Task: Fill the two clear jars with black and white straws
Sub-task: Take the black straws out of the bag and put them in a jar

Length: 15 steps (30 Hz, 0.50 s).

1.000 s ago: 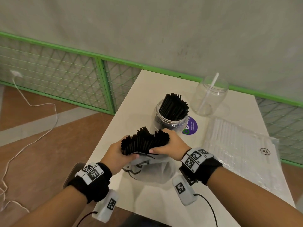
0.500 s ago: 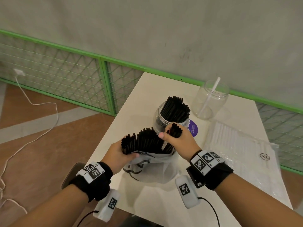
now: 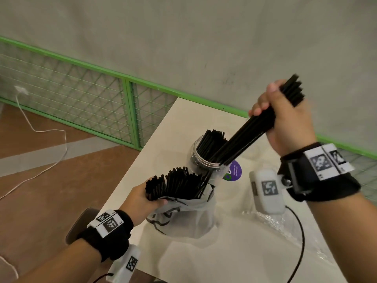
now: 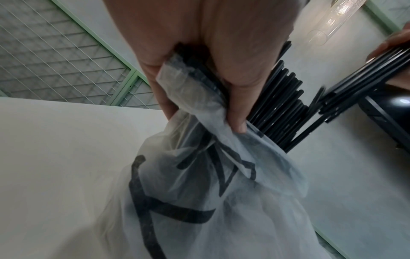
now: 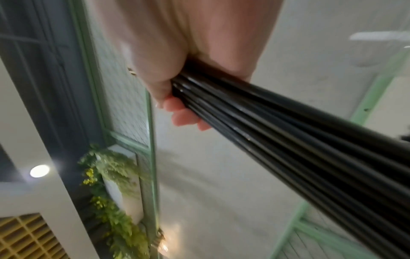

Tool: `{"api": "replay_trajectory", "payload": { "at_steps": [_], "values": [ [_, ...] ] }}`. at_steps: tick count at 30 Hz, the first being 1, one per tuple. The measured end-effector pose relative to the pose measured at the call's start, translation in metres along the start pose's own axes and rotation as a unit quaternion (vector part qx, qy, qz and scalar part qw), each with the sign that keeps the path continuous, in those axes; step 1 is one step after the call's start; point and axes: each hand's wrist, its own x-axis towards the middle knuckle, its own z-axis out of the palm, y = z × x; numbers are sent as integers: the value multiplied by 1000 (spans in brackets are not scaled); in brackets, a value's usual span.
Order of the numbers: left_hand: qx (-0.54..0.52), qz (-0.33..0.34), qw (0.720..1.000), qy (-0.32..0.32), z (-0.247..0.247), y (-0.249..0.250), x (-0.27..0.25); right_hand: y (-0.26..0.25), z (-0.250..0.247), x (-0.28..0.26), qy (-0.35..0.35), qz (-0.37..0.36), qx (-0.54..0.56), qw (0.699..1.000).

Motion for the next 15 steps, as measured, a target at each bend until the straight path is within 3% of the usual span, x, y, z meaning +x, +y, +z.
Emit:
{"api": "replay_trajectory", "payload": {
  "at_steps": [3, 6, 8, 12, 15],
  "values": [
    [3, 1, 1000, -3, 0, 0, 0, 9, -2, 21, 47, -21, 9, 999],
    [8, -2, 1000, -2, -1, -1, 1, 49, -2, 31, 91, 2, -14, 996],
    [13, -6, 1000, 4, -1, -1, 1, 78, -3, 25, 102, 45, -77, 991],
    [11, -9, 1000, 5, -3, -1, 2, 115, -14, 4, 36, 133, -281, 950],
    [7, -17, 1000, 6, -5, -2, 2, 108, -27, -13, 79, 78, -357, 928]
  ]
}}
